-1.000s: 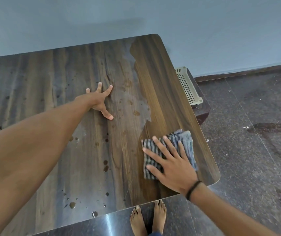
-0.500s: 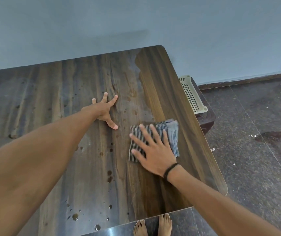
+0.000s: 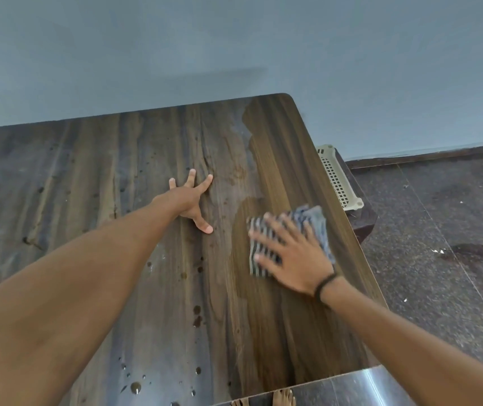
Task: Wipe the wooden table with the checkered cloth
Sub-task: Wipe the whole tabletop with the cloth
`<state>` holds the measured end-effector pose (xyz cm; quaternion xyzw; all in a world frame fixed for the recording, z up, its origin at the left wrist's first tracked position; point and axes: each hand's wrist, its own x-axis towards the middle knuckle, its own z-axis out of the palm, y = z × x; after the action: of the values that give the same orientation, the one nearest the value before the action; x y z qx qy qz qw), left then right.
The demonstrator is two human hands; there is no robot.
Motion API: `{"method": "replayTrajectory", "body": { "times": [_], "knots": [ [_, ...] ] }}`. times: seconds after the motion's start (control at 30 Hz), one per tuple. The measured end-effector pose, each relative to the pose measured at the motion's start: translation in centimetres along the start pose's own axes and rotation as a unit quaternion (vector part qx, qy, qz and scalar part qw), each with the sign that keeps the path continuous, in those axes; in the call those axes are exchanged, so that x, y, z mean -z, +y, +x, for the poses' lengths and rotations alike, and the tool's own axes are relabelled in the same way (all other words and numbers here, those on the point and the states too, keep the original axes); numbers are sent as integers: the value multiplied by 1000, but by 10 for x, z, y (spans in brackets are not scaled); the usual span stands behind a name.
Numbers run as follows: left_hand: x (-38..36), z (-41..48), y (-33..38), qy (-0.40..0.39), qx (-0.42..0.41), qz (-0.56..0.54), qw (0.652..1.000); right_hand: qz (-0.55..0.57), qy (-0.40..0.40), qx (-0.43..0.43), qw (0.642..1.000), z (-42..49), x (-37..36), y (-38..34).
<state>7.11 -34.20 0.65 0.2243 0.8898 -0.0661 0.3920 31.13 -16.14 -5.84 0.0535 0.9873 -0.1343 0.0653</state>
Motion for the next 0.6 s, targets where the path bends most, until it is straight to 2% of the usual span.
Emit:
{"method": "replayTrajectory", "body": {
  "times": [0.07,0.1,0.2,0.23,0.27,0.33,0.4,0.47,0.53,0.6],
  "knots": [
    [1,0,0,-7,4,-5,1000,1,2,-95,996,35,11,-11],
    [0,-1,0,-9,3,-7,1000,6,9,-103,995,35,6,-25],
    [-2,-2,0,-8,-5,-1,1000,-5,9,16,1000,-16,-21,-41],
    [-2,-2,0,-4,-4,0,1000,-3,2,25,1000,-27,-20,-30],
    [-1,-2,0,-1,-3,0,1000,1,1,10,1000,-22,-13,-18],
    [1,-1,0,-4,1,-1,1000,25,19,-88,996,20,6,-4],
    [0,1,-1,-8,1,-4,1000,21,21,-150,988,49,10,-21],
    [-2,3,-2,-7,-5,-1,1000,11,26,-84,996,37,-5,-39],
    [-4,4,-4,0,-8,4,1000,5,11,-23,1000,9,-13,-26],
    [-5,5,-5,3,-8,6,1000,24,15,-75,997,27,2,0]
  ]
}}
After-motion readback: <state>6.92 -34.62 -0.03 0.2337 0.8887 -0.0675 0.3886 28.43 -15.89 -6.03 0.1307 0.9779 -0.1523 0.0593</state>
